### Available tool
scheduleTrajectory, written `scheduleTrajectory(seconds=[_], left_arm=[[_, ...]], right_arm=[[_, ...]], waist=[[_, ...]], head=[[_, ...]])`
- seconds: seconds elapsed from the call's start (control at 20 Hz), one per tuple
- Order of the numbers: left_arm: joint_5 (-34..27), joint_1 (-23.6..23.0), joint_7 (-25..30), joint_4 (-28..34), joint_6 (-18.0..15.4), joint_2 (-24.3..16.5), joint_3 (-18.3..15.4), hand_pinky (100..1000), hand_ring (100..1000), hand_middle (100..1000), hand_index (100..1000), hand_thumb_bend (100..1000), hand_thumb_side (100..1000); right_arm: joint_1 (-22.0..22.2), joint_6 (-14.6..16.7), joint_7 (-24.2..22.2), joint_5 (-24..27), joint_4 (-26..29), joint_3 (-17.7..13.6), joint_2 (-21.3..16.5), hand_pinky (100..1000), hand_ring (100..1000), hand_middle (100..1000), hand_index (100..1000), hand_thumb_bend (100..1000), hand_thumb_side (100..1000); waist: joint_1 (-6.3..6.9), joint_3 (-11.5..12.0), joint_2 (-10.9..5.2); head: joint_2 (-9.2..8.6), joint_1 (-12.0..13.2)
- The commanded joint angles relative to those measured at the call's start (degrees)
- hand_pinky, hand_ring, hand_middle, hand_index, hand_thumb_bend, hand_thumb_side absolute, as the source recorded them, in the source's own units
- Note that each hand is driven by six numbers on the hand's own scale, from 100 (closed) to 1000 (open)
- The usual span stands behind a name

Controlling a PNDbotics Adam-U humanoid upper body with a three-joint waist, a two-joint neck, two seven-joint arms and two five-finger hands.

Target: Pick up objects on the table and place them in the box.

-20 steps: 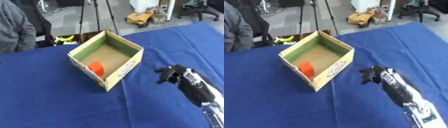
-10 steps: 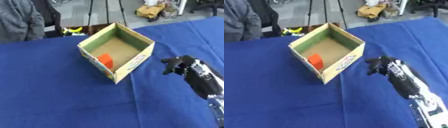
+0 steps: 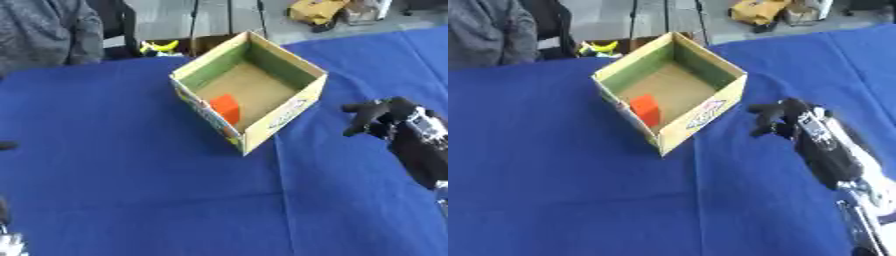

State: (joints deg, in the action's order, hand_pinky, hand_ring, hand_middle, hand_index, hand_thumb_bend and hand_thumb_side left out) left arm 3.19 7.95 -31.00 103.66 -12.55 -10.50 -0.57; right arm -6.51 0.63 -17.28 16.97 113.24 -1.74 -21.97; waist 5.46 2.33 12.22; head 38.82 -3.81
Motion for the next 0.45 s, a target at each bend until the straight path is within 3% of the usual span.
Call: scheduleTrajectory(seconds=[0.05,0.45], left_arm=[[-0.3,-0.1,-0.3,0.4,-0.5,-0.2,-0.4,521,738,596,719,212,956],[-0.3,-0.2,-0.2,0.2,-0.7,0.2,-0.5,520,732,589,716,205,961]], right_arm=[[-0.1,0.1,0.2,0.5,1.3,-0.4,-1.0,620,850,548,578,100,769],[0.5,0.5,0.3,0.3,1.3,-0.6,-0.6,610,843,548,578,100,771]], waist=[[-0.29,-0.2,-0.93],[-0.52,-0.3,-0.99]], head=[[0.94,0.7],[1.26,2.0]])
